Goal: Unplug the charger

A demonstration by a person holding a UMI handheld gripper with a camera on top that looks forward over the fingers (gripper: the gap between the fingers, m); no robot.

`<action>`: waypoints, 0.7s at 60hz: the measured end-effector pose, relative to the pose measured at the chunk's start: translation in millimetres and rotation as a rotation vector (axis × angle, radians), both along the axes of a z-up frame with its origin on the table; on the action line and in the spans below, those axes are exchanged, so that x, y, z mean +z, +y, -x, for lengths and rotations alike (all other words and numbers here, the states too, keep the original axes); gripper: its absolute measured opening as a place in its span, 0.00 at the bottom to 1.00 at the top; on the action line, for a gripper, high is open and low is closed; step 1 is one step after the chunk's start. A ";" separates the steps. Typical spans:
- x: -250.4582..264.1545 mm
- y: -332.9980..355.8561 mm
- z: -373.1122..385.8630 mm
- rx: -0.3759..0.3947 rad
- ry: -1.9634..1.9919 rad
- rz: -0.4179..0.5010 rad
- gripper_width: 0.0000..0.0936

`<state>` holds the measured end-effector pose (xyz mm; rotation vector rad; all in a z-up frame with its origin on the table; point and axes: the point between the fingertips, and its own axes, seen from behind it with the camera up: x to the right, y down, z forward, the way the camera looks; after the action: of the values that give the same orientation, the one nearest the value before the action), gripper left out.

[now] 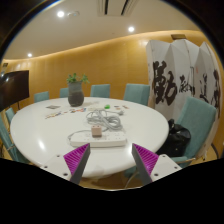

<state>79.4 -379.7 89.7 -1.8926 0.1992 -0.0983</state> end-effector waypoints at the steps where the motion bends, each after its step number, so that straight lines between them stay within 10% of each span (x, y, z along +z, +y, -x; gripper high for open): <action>1: -2.7 7.8 4.8 0.011 0.004 0.004 0.93; 17: -39.6 128.0 44.5 0.076 0.047 0.074 0.89; 32: -61.5 175.4 31.4 0.005 0.041 0.111 0.37; 42: -61.8 175.6 30.5 0.009 0.020 0.119 0.27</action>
<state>48.9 -204.1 27.9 -2.0139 0.2027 -0.0866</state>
